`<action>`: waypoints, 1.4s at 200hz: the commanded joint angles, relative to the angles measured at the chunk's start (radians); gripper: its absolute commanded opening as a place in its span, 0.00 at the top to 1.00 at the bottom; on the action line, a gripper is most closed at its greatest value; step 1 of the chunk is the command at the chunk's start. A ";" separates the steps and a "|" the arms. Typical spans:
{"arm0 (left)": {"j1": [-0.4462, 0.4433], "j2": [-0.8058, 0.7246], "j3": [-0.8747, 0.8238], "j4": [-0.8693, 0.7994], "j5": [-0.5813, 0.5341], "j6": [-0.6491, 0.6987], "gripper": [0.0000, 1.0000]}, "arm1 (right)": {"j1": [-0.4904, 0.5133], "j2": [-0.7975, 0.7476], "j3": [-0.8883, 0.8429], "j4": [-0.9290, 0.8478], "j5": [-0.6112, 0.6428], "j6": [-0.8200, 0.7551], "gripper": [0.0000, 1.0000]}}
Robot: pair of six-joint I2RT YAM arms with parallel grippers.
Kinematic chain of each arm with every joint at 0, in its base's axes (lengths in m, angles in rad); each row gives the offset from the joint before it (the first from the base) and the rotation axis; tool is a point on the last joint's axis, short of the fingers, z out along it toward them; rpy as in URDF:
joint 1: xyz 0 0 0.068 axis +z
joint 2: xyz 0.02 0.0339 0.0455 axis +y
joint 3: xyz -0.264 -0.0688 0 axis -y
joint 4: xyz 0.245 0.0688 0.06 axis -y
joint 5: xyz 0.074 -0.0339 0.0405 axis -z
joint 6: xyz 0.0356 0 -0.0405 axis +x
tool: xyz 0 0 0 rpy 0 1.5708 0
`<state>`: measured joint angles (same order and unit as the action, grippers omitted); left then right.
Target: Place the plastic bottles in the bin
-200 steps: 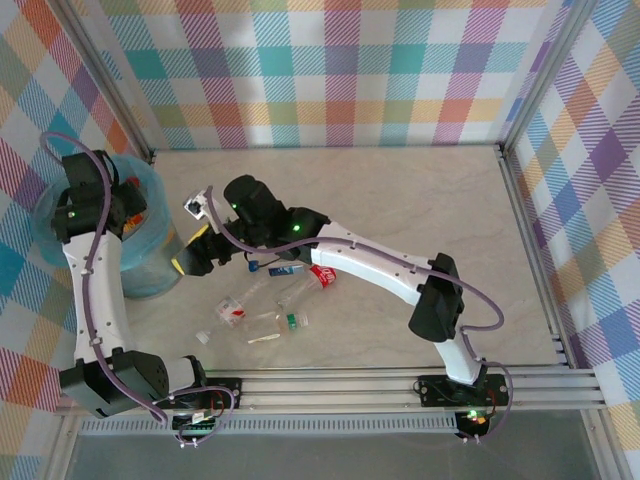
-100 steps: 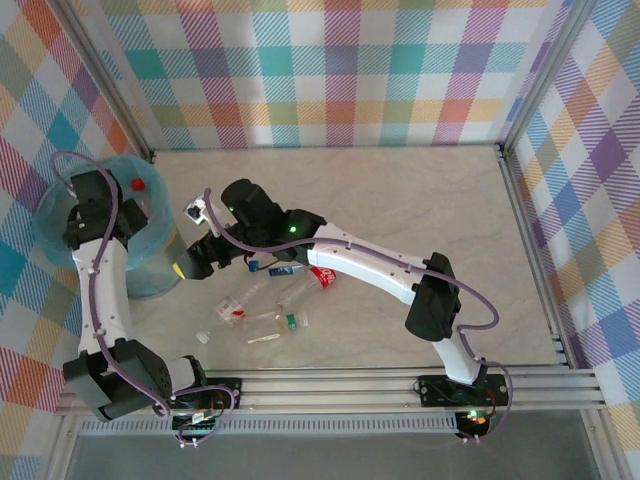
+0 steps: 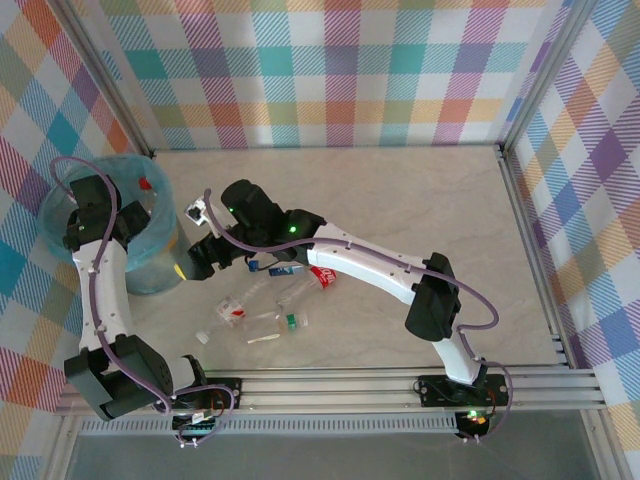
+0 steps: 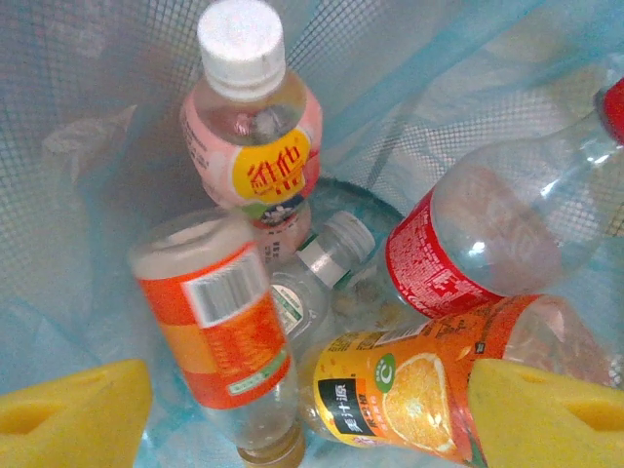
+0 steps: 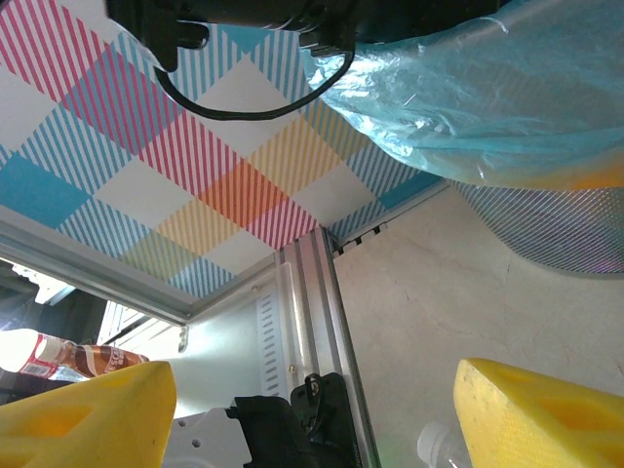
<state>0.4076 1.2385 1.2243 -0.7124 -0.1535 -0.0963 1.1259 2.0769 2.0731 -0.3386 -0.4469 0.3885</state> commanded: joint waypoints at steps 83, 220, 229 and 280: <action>0.002 -0.151 0.129 -0.099 0.058 -0.032 0.16 | 0.005 -0.007 0.085 -0.084 0.013 -0.056 0.23; -0.308 -0.233 0.299 -0.145 0.170 -0.071 0.20 | -0.178 -0.356 -0.320 -0.191 0.235 -0.325 0.21; -0.363 -0.227 0.302 -0.144 0.146 -0.071 0.20 | -0.210 -0.377 -0.361 -0.210 0.237 -0.345 0.20; -0.684 -0.143 0.299 -0.126 -0.002 -0.062 0.20 | -0.270 -0.479 -0.642 -0.252 0.220 -0.773 0.15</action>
<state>-0.1654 1.0504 1.5047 -0.8558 -0.0624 -0.1604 0.8371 1.6451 1.5459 -0.5453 -0.2180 -0.0875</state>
